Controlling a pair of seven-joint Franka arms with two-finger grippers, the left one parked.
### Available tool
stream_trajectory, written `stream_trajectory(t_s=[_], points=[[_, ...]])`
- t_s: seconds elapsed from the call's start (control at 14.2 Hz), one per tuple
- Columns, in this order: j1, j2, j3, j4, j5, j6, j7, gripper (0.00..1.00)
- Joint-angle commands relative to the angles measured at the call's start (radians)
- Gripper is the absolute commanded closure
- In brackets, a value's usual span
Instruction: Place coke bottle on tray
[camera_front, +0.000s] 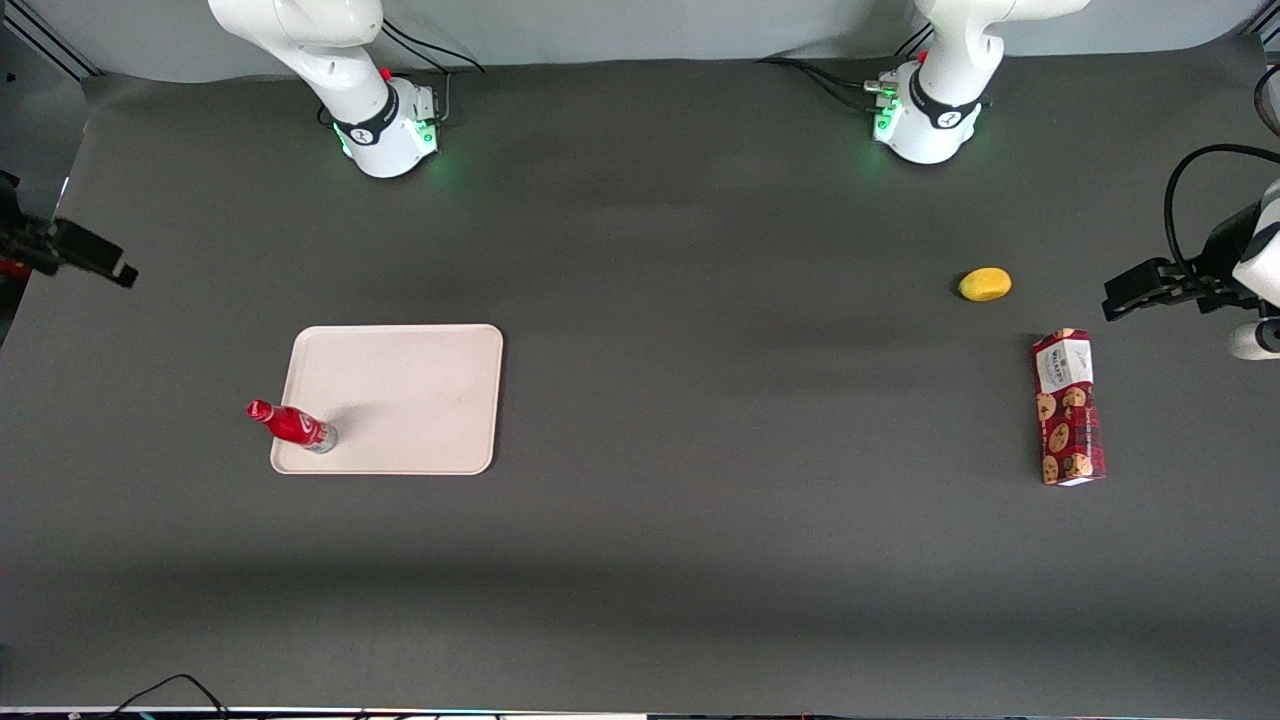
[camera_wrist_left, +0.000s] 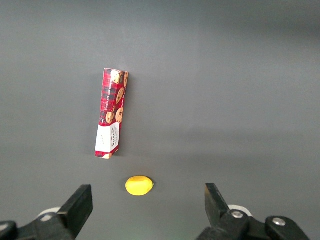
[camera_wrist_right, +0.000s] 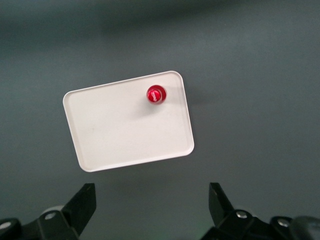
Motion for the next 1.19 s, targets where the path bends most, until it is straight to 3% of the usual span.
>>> stream_trajectory(t_s=[0.0, 0.28, 0.63, 1.12], points=[[0.087, -0.005, -0.039, -0.022, 0.015, 0.005, 0.085, 0.00], [0.287, 0.014, -0.226, -0.007, 0.022, 0.037, 0.084, 0.00], [0.296, 0.075, -0.200, -0.069, 0.006, 0.169, 0.070, 0.00], [0.291, 0.081, -0.203, -0.028, 0.006, 0.149, 0.085, 0.00]])
